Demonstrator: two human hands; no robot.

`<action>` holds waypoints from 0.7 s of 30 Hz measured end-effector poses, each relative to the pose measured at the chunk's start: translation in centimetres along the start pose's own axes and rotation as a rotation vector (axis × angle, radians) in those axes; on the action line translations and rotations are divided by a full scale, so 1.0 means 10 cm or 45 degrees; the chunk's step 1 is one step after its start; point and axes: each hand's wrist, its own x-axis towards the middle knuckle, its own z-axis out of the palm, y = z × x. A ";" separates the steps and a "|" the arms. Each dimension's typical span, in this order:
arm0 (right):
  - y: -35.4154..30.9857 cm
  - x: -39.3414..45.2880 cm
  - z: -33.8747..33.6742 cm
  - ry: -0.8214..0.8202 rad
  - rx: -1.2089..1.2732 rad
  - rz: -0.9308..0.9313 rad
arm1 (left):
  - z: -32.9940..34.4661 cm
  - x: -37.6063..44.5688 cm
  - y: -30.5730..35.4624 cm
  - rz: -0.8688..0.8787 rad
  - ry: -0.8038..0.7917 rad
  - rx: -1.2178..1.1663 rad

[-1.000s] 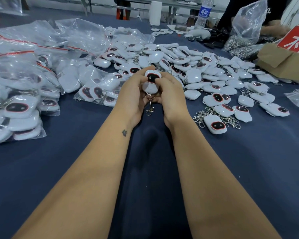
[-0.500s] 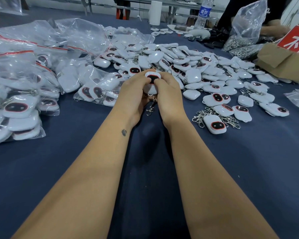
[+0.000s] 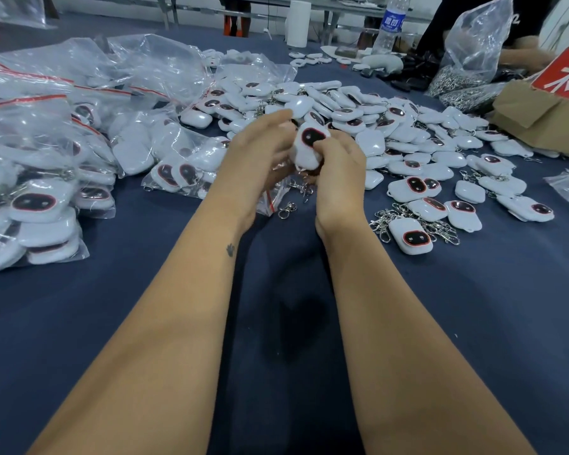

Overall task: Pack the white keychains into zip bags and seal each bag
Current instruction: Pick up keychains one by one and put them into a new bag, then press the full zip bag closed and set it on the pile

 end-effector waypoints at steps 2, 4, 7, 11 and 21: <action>0.00 0.04 -0.04 0.124 -0.040 0.000 | -0.09 0.00 0.08 0.065 0.155 -0.053; 0.01 0.08 -0.08 0.206 -0.038 0.026 | -0.16 -0.03 0.11 0.168 0.391 0.090; 0.02 0.10 -0.09 0.263 0.029 0.071 | -0.17 -0.06 0.04 0.337 0.553 0.850; -0.02 0.08 -0.03 0.153 0.351 0.138 | -0.08 -0.07 -0.08 0.412 0.415 1.694; 0.08 -0.01 0.07 -0.081 -0.463 0.007 | -0.11 -0.06 -0.04 0.321 0.668 1.273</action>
